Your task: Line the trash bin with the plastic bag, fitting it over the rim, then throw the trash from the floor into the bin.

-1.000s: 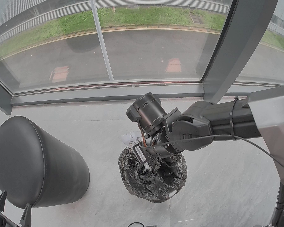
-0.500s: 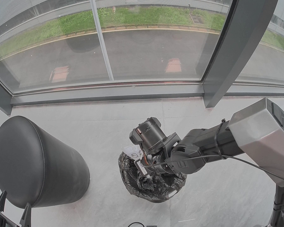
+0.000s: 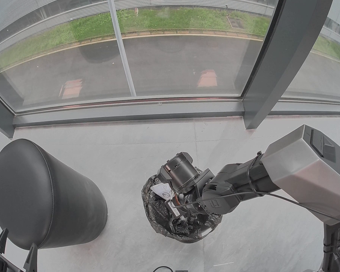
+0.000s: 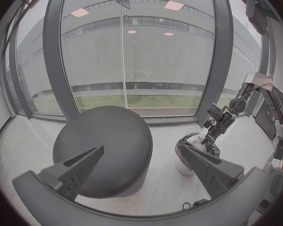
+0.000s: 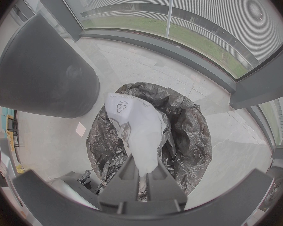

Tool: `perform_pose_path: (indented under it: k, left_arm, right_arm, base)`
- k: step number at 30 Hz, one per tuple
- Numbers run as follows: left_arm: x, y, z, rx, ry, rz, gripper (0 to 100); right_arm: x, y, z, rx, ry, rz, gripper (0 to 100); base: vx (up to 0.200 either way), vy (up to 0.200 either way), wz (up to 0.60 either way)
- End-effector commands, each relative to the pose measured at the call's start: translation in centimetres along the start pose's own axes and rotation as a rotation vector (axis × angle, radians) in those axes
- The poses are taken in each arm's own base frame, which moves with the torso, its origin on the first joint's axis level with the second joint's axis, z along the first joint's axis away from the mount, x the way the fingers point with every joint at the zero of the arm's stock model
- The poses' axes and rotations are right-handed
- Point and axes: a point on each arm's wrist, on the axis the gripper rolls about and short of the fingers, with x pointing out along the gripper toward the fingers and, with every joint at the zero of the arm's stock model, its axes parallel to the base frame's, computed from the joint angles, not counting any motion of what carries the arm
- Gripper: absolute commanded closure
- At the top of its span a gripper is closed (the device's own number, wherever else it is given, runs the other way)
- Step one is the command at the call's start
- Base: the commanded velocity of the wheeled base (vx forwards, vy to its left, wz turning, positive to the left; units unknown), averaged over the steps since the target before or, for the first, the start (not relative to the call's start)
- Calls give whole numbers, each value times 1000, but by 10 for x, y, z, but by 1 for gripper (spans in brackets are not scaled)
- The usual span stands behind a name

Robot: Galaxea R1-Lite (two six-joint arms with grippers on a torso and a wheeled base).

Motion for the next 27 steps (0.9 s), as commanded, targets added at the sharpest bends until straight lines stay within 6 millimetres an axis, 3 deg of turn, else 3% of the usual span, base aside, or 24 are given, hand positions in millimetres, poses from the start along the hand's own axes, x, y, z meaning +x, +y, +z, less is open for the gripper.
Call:
perform_pose_path:
  k: [1,5,6,17,27]
  left_arm:
    - [0,0,-5,-1,0,0,0]
    - [0,0,-5,-1,1,0,0]
    - [0,0,-5,-1,0,0,0]
    - [0,0,-5,-1,0,0,0]
    - [0,0,-5,-1,0,0,0]
  right_arm:
    - [6,0,-4,-3,16,-4,100]
    - [9,-1,-5,0,23,-10,100]
    - [9,-1,-6,2,26,-10,0]
    - [17,2,-6,18,-13,-5,0]
    - [7,-2,-1,29,-41,-42,0]
  base:
    - [0,0,0]
    - [0,0,0]
    - [0,0,0]
    - [0,0,0]
    - [0,0,0]
